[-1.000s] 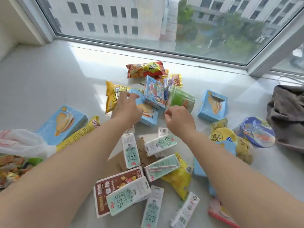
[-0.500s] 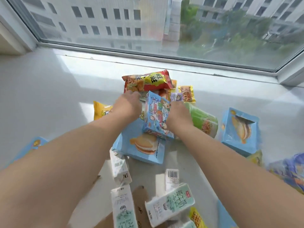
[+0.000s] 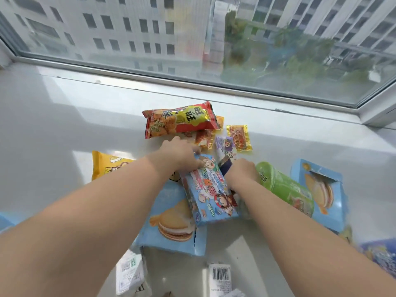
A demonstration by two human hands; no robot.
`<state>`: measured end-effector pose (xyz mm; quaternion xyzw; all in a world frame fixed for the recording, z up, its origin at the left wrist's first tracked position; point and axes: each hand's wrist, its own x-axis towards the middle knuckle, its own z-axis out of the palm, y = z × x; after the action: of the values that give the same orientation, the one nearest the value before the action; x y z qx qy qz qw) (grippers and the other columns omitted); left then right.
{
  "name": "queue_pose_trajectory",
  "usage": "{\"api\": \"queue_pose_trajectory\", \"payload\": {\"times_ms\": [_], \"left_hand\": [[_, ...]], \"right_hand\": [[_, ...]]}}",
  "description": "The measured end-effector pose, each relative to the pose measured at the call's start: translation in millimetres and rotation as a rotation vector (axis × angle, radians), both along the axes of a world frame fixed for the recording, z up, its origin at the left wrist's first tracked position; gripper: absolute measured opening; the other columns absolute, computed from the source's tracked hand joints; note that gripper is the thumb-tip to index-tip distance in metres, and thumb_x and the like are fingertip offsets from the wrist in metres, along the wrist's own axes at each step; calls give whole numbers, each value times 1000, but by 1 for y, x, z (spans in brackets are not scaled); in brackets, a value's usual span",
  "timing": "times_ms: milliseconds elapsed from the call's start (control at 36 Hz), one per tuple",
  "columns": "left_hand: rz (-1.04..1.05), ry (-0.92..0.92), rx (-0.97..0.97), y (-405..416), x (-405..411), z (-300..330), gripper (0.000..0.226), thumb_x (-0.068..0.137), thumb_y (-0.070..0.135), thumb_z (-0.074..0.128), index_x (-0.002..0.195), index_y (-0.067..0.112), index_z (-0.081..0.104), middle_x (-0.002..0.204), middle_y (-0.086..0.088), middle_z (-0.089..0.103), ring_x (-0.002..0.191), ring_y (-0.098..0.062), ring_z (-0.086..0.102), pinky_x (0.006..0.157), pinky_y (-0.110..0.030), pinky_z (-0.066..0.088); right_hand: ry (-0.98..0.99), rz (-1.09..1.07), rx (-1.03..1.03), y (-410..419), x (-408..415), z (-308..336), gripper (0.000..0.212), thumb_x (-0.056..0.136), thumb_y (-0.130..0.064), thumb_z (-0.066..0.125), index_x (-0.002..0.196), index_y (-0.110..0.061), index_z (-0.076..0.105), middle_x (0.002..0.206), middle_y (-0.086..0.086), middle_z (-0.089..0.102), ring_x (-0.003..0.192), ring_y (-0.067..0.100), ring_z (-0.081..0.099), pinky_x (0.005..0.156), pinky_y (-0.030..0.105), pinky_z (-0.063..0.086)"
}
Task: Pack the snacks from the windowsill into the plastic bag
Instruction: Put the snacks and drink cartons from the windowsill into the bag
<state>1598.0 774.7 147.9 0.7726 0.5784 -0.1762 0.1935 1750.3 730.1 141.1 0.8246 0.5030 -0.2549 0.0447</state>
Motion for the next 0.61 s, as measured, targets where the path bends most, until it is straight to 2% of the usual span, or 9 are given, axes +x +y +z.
{"api": "queue_pose_trajectory", "payload": {"times_ms": [83,139,167,250,278,333,389,528,611], "left_hand": [[-8,-28,-69,-5,2,1,46,93,60,36,113,28,62,108,-1,63,100,-21,57,81,-33,46],[47,-79,-91,-6,6,0,49,97,54,35,93,17,67,81,-1,60,76,-19,57,67,-28,45],[115,-110,-69,-4,7,-1,50,97,52,35,93,14,68,79,-2,59,74,-19,57,64,-28,45],[409,-240,158,9,12,-11,41,95,48,44,109,16,66,110,-7,57,99,-24,57,79,-35,51],[513,-282,189,14,15,-15,44,92,51,47,118,17,61,122,-9,51,110,-26,53,88,-38,49],[670,-305,134,24,22,-22,66,86,60,52,134,15,45,136,-14,38,124,-30,42,99,-40,41],[759,-297,81,34,30,-29,83,79,68,54,139,14,34,142,-18,30,130,-34,34,105,-41,34],[831,-214,124,59,36,-49,102,68,77,59,145,21,22,146,-17,25,135,-34,21,108,-41,26],[824,-205,128,73,35,-54,108,65,76,62,146,17,22,150,-15,17,138,-33,17,109,-42,26]], "right_hand": [[-57,70,75,8,13,14,6,88,-8,50,92,-6,54,92,11,55,93,31,59,65,31,43],[-7,25,142,19,23,18,16,87,-13,51,98,-4,58,96,13,58,95,32,59,65,30,40],[37,-7,175,27,27,18,20,88,-15,49,100,-2,59,100,15,60,95,32,59,66,30,39],[167,-157,220,54,38,8,32,92,-24,45,109,-1,59,116,18,59,102,34,56,77,33,44],[190,-202,225,62,40,4,37,93,-27,44,115,0,57,121,19,56,108,35,54,83,35,44],[196,-262,233,76,41,-4,44,94,-31,44,122,1,55,128,18,51,114,35,51,90,36,44],[181,-300,241,90,42,-12,46,95,-34,46,126,0,52,132,16,46,118,34,48,91,37,43],[147,-267,198,122,47,-29,49,96,-36,44,131,-2,47,137,16,40,127,29,36,95,37,37],[146,-232,209,140,54,-37,44,95,-34,46,127,-3,50,136,16,41,126,29,36,88,35,38]]}}
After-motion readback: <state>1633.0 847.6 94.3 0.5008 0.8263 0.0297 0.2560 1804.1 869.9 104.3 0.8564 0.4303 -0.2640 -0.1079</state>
